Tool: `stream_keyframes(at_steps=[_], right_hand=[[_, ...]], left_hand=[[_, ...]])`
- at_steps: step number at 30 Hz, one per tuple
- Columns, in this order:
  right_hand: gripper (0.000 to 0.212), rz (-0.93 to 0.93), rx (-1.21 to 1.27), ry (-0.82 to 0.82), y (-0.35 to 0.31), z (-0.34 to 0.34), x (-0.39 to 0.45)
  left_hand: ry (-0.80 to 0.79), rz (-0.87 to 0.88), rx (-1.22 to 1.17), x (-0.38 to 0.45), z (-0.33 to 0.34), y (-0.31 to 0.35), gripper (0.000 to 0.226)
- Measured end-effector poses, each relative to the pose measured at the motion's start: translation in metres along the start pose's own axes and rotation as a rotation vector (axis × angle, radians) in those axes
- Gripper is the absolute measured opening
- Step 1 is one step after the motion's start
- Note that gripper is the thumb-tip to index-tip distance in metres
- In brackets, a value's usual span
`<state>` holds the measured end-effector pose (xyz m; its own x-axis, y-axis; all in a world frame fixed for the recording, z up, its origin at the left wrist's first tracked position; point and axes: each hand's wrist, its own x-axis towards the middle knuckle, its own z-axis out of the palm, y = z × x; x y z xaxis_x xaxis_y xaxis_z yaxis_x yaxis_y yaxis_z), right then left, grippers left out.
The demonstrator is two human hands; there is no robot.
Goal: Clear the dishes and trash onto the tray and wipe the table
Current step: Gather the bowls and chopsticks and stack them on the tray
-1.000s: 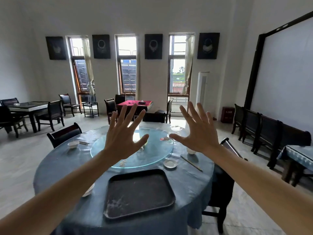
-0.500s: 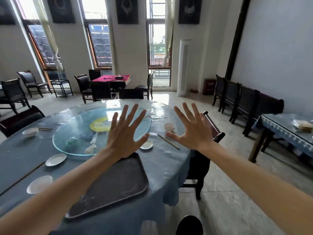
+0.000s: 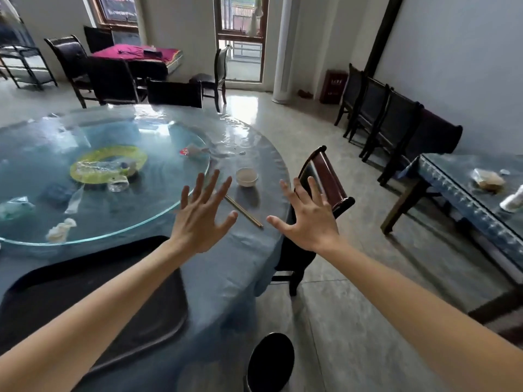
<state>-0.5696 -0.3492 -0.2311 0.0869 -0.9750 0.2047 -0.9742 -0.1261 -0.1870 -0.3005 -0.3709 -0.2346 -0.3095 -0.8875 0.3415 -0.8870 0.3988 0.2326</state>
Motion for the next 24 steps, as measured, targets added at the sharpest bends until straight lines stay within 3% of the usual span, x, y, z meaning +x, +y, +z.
stream_keyframes(at_steps=[9, 18, 24], right_hand=[[0.09, 0.006, 0.096, -0.199, 0.058, 0.065, 0.119], [0.084, -0.001, 0.443, -0.47, 0.114, 0.155, 0.294], [0.082, 0.298, 0.863, -0.726, 0.132, 0.209, 0.374]], left_hand=[[-0.065, -0.174, -0.09, 0.082, 0.077, -0.025, 0.08], [-0.137, -0.704, -0.366, 0.177, 0.195, -0.039, 0.074], [-0.155, -1.091, -0.474, 0.223, 0.257, -0.048, 0.055]])
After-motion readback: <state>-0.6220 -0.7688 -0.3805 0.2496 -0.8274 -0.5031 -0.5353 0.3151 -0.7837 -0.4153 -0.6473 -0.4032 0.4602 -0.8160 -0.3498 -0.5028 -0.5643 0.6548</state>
